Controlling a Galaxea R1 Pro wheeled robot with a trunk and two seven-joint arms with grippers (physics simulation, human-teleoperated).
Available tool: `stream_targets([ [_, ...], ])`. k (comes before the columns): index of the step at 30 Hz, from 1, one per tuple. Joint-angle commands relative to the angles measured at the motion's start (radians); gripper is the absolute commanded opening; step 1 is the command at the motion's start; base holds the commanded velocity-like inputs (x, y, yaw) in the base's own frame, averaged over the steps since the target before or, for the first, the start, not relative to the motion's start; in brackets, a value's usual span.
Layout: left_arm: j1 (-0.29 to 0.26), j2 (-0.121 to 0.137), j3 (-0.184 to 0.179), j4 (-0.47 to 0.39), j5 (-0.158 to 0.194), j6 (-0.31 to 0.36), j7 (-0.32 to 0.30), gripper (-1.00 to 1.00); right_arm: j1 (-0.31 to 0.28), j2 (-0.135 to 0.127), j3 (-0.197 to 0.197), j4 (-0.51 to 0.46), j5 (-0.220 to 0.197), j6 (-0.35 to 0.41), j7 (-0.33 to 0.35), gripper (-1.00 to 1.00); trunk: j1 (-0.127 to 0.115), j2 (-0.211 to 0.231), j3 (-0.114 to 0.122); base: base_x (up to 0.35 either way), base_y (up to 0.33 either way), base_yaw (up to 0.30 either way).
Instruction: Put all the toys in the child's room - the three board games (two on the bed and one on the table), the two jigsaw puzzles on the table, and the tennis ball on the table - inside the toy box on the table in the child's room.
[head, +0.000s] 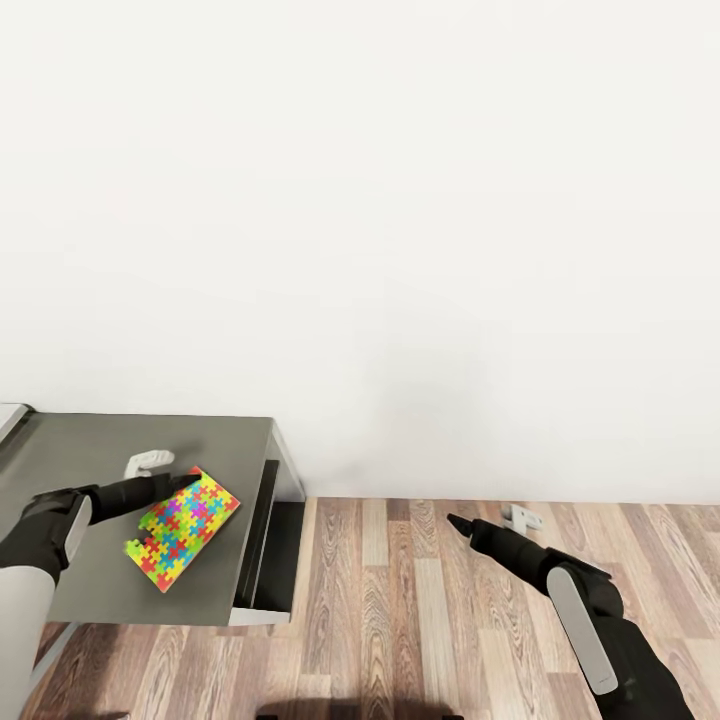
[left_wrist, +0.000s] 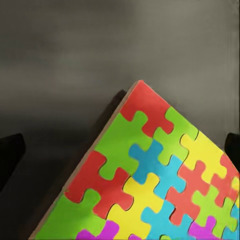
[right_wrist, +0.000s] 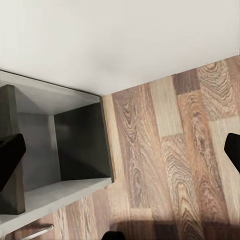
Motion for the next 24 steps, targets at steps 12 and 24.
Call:
stream_targets([
  [12, -0.001, -0.018, 0.034, 0.01, 0.025, 0.055, -0.079, 1.0, 0.0, 0.024, -0.001, 0.007, 0.002, -0.004, 0.004, 1.0, 0.001, -0.001, -0.002, 0.0, 0.0, 0.0],
  [24, -0.001, -0.017, 0.037, 0.009, -0.017, 0.081, -0.148, 1.0, 0.0, 0.023, -0.001, 0.008, 0.002, -0.004, 0.004, 1.0, 0.001, -0.001, -0.002, 0.0, 0.0, 0.0],
])
